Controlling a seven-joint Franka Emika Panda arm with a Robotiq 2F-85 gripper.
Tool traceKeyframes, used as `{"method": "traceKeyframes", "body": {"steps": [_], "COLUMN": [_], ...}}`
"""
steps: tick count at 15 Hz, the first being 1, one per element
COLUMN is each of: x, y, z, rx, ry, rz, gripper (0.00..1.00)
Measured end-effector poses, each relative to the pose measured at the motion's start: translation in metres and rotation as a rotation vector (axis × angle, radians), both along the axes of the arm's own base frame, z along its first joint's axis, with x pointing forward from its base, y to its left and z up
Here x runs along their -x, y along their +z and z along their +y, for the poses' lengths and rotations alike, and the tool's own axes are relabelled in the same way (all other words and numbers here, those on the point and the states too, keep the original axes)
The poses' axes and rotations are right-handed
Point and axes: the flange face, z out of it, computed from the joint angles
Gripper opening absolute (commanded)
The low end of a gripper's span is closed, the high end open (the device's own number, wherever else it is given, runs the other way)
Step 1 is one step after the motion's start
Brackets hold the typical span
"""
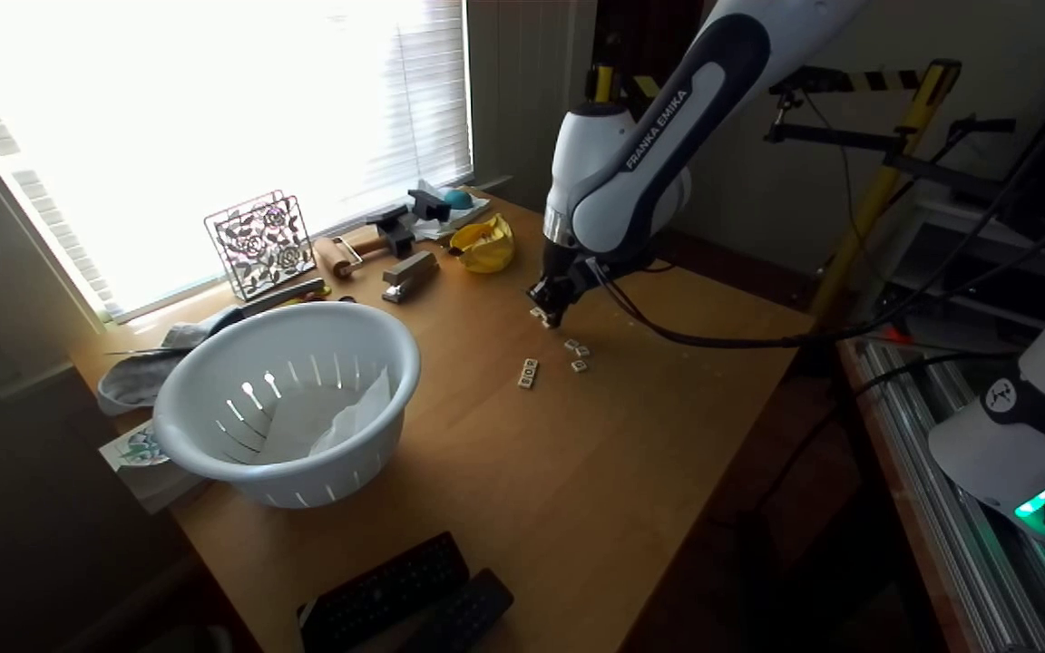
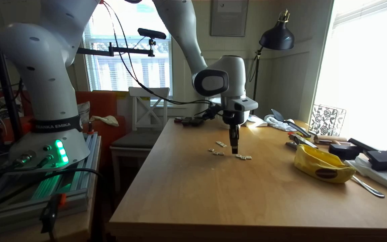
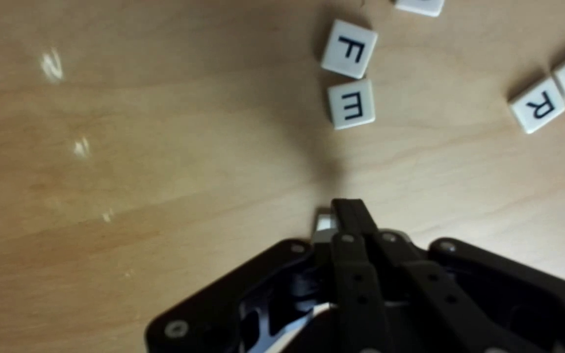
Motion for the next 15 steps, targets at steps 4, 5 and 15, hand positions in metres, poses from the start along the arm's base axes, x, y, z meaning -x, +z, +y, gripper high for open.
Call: {"method": "traceKeyframes", "body": {"steps": [4,5,15], "x": [0.01,0.013,0.031], "y": [0.001,0.001,0.005], "z": [0.008,0.01,0.024], "rx": [-0.002,-0.003,-0.009], "ry": [0.022,0.027,0.059], "rz": [0.012,0.015,0.035], "gripper": [0.0,0.0,0.0]}}
